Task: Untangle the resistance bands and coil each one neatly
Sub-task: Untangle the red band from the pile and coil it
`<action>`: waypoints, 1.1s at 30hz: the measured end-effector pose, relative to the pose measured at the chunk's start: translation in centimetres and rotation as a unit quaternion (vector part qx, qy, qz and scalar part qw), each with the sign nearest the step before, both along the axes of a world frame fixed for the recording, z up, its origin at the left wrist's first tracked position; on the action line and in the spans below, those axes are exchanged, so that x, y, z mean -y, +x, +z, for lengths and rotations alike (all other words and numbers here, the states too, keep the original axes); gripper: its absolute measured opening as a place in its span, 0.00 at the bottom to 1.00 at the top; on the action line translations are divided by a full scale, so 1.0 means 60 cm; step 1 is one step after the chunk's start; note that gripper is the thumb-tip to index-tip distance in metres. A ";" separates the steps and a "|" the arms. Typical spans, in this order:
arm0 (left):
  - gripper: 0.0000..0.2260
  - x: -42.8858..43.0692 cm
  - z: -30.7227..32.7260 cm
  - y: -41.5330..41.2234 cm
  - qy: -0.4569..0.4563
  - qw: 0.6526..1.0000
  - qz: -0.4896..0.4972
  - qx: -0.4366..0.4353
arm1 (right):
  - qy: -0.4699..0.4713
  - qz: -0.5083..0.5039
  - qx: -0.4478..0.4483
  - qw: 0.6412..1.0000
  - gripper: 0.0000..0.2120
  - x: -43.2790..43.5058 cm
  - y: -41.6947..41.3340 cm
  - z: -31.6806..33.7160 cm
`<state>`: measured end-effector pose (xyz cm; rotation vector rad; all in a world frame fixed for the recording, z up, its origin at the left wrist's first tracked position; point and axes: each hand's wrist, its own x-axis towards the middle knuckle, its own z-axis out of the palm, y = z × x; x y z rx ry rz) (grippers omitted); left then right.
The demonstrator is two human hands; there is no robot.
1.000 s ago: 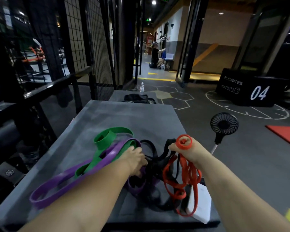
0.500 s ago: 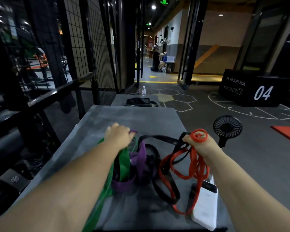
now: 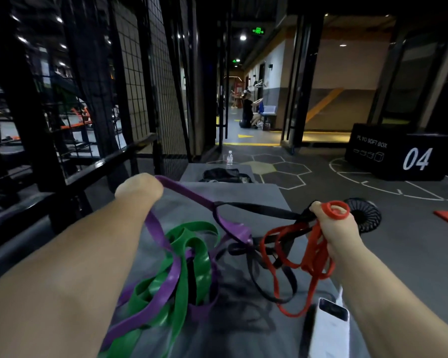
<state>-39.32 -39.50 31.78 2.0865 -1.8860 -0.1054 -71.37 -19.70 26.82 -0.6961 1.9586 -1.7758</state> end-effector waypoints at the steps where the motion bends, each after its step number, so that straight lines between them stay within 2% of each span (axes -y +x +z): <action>1: 0.17 0.000 -0.008 0.006 0.008 1.000 0.002 0.007 | -0.006 -0.009 0.006 1.000 0.14 0.001 0.000 0.002; 5: 0.17 -0.023 -0.059 0.007 0.071 0.993 0.005 0.097 | -0.010 -0.011 0.022 1.000 0.15 0.006 0.005 -0.003; 8: 0.16 -0.052 -0.111 -0.019 0.139 0.974 -0.014 0.178 | 0.010 0.001 -0.015 1.000 0.16 0.006 0.020 -0.011; 11: 0.20 -0.076 -0.164 -0.057 0.149 0.965 -0.072 0.202 | 0.018 0.015 -0.047 0.999 0.17 0.008 0.034 -0.011; 14: 0.26 -0.090 -0.204 -0.100 0.155 0.958 -0.177 0.166 | 0.006 0.047 -0.049 0.998 0.18 0.015 0.043 -0.011; 16: 0.23 -0.105 -0.214 -0.130 0.135 0.947 -0.270 0.113 | 0.001 0.080 -0.050 0.996 0.18 0.021 0.050 -0.006; 19: 0.20 -0.127 -0.215 -0.171 0.169 0.916 -0.362 0.009 | -0.030 0.115 -0.038 0.992 0.14 0.026 0.067 0.020; 22: 0.21 -0.149 -0.234 -0.185 0.216 0.877 -0.430 0.000 | -0.081 0.123 -0.029 0.989 0.13 0.025 0.075 0.058; 25: 0.28 -0.164 -0.260 -0.180 0.238 0.866 -0.440 -0.017 | -0.132 0.144 -0.021 0.981 0.11 0.017 0.075 0.103; 33: 0.33 -0.161 -0.259 -0.178 0.201 0.900 -0.386 -0.017 | -0.215 0.139 0.043 0.966 0.08 -0.021 0.063 0.173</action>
